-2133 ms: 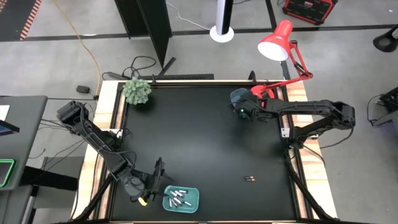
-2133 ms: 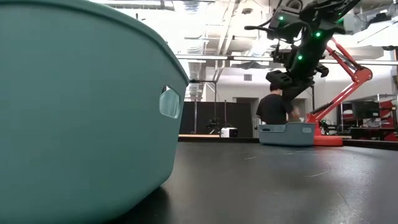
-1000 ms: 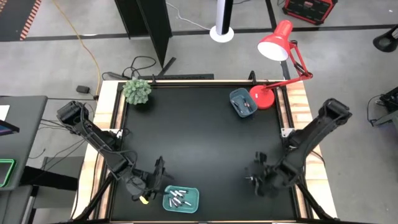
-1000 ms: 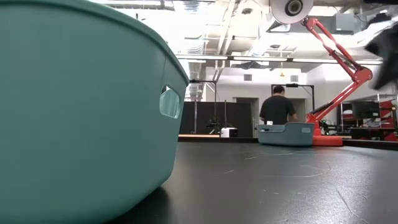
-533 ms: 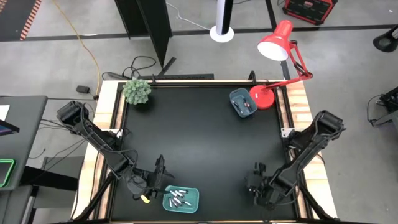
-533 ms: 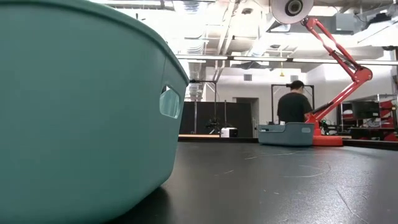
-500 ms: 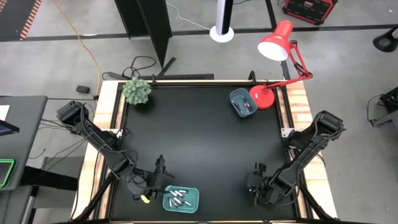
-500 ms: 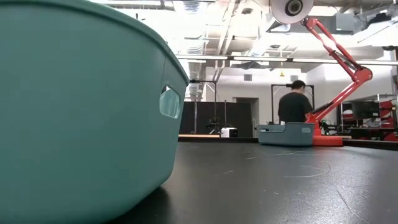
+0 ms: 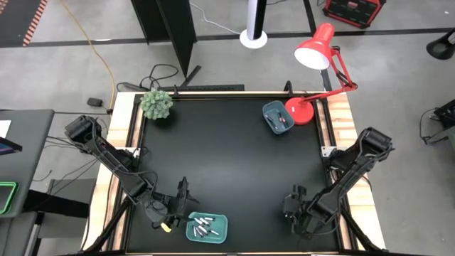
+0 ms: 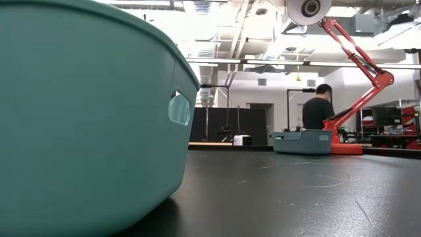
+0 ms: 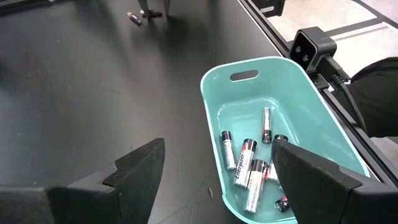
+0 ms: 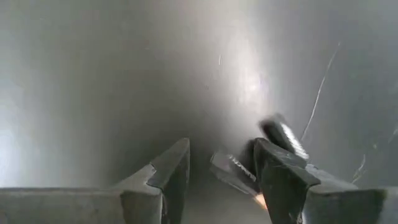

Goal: Sort batteries
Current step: Put the black battery into the blue bin

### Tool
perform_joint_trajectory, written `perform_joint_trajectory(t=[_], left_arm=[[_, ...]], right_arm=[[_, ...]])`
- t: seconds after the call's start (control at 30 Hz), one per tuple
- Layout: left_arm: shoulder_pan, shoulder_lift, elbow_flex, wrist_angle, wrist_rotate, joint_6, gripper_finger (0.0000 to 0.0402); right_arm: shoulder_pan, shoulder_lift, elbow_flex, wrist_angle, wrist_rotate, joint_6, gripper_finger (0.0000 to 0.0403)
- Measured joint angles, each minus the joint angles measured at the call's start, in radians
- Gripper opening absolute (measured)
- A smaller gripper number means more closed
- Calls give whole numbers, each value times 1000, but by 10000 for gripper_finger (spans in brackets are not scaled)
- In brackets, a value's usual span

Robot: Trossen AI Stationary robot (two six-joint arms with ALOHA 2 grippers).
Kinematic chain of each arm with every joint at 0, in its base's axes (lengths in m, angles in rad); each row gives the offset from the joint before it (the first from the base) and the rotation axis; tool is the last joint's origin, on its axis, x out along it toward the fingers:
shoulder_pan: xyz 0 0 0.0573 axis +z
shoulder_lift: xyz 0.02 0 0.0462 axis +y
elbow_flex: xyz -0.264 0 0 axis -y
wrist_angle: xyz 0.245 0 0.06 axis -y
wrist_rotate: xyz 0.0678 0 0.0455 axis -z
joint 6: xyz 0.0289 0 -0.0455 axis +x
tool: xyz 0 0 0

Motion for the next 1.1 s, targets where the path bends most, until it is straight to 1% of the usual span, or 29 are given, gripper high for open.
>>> perform_joint_trajectory(t=[0.13,0.4,0.5,0.63,0.7,0.77,0.87,0.97,1.03,1.1], left_arm=[[0,0,0,0,0,-1,292],[0,0,0,0,0,-2,292],[0,0,0,0,0,-2,292],[0,0,0,0,0,-2,292],[0,0,0,0,0,-4,292],[0,0,0,0,1,-5,292],[0,0,0,-1,1,-6,292],[0,0,0,-1,1,-5,292],[0,0,0,-1,1,-4,292],[0,0,0,-2,1,-3,292]], right_arm=[[-8,-2,1,-16,-33,6,194],[-8,-2,9,-30,-33,1,194],[-14,-2,53,-109,-32,12,194],[4,-17,121,-277,-24,91,194],[28,-35,144,-351,-26,179,194],[53,-56,152,-419,-50,340,194],[107,-69,149,-497,-152,601,194],[176,-69,149,-493,-213,811,194],[211,-68,149,-479,-231,905,195],[209,-58,150,-466,-303,932,197]])
